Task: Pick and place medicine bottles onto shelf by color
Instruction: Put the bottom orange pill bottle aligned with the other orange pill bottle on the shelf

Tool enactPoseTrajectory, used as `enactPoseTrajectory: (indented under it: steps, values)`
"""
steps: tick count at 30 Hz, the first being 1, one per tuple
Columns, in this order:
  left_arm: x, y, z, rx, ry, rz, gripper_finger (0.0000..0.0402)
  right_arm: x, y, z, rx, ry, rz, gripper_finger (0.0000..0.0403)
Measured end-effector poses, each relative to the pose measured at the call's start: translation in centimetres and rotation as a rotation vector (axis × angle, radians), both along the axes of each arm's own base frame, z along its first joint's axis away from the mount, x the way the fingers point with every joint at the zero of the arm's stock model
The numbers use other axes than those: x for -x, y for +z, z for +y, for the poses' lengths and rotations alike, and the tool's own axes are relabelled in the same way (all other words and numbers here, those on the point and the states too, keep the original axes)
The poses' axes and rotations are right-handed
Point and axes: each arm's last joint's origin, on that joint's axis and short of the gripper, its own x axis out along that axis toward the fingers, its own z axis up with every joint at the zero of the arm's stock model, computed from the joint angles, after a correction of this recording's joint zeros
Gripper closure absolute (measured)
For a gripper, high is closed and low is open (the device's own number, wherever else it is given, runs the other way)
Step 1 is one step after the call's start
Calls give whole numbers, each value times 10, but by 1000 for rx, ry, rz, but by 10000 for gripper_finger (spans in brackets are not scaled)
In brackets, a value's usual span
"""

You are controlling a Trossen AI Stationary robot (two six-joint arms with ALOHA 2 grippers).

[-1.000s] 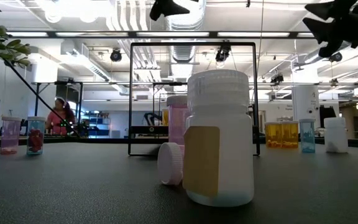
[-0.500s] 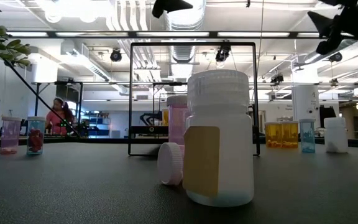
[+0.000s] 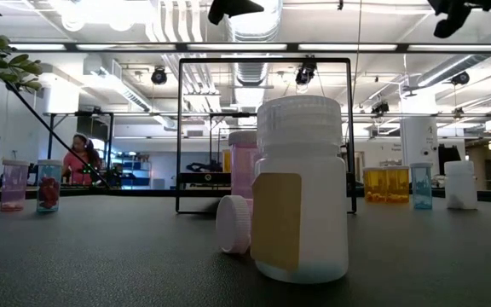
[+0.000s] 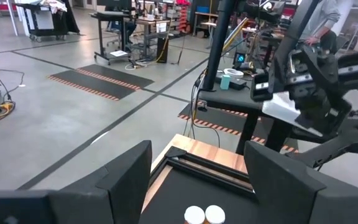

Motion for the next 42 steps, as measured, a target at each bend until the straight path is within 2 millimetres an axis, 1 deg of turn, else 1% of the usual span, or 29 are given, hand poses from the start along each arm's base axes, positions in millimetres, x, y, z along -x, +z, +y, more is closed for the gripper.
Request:
enactPoseTrajectory:
  steps: [4,8,13,19,22,27,32,42]
  values:
    - [0,0,0,0,0,0,162,-6,16,-6,-68,-27,128,225]
    - [0,0,0,0,3,1,162,-12,26,-12,-219,-22,275,225]
    - [0,0,0,0,3,1,162,-13,33,-13,-404,-22,478,225]
    - [0,0,0,-1,3,2,162,-14,33,-13,-600,0,644,225]
    - [0,0,0,0,3,2,162,-22,29,-21,-724,2,694,225]
    - [0,0,0,0,2,2,162,-43,11,-41,-902,24,821,225]
    - [0,0,0,0,2,2,162,-51,-4,-47,-1008,68,928,225]
    - [0,-1,0,3,0,10,162,-56,-28,-52,-1186,57,1117,225]
